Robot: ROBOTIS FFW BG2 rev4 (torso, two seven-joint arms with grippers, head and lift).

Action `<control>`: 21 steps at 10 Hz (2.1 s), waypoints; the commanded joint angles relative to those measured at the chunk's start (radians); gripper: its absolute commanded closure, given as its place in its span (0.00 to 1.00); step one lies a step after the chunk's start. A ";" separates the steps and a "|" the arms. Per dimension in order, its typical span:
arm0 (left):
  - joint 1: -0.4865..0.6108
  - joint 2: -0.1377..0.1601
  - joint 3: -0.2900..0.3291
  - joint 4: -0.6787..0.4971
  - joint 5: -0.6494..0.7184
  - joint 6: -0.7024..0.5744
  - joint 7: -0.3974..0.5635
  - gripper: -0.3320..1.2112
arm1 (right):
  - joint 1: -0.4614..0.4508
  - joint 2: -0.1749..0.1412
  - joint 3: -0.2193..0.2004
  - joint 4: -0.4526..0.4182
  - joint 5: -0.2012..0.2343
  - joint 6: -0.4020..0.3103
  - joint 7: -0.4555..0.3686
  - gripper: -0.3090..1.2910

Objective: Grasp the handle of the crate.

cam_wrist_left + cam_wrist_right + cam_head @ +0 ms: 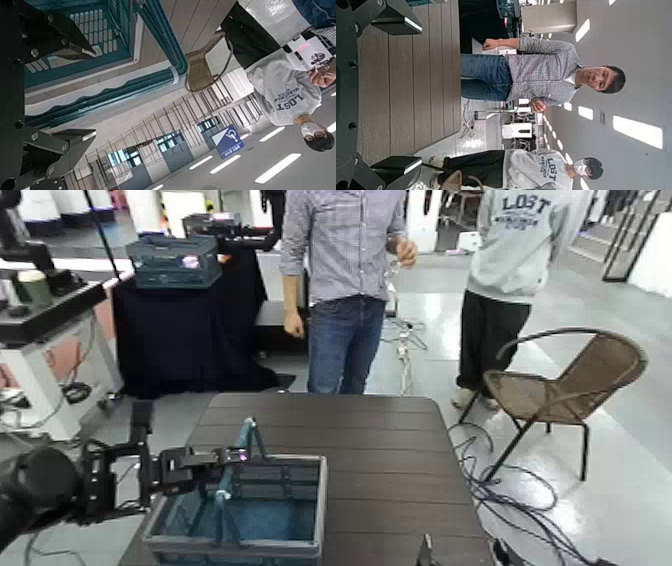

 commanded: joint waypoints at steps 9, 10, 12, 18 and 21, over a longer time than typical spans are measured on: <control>0.036 -0.017 0.023 -0.067 0.018 -0.018 0.007 0.99 | 0.007 0.000 -0.003 -0.008 -0.003 0.003 -0.002 0.29; 0.049 -0.021 0.035 -0.097 0.023 -0.013 0.015 0.99 | 0.007 0.000 -0.005 -0.009 -0.001 0.006 -0.002 0.29; 0.088 -0.026 0.087 -0.180 0.038 0.033 0.081 0.99 | 0.007 0.002 -0.011 -0.020 0.002 0.015 -0.003 0.28; 0.371 -0.075 0.356 -0.610 0.254 0.152 0.544 0.99 | -0.007 0.002 -0.025 -0.046 0.025 0.011 -0.046 0.28; 0.478 -0.152 0.383 -0.671 0.326 0.178 0.601 0.99 | -0.013 -0.002 -0.025 -0.048 0.028 0.009 -0.060 0.28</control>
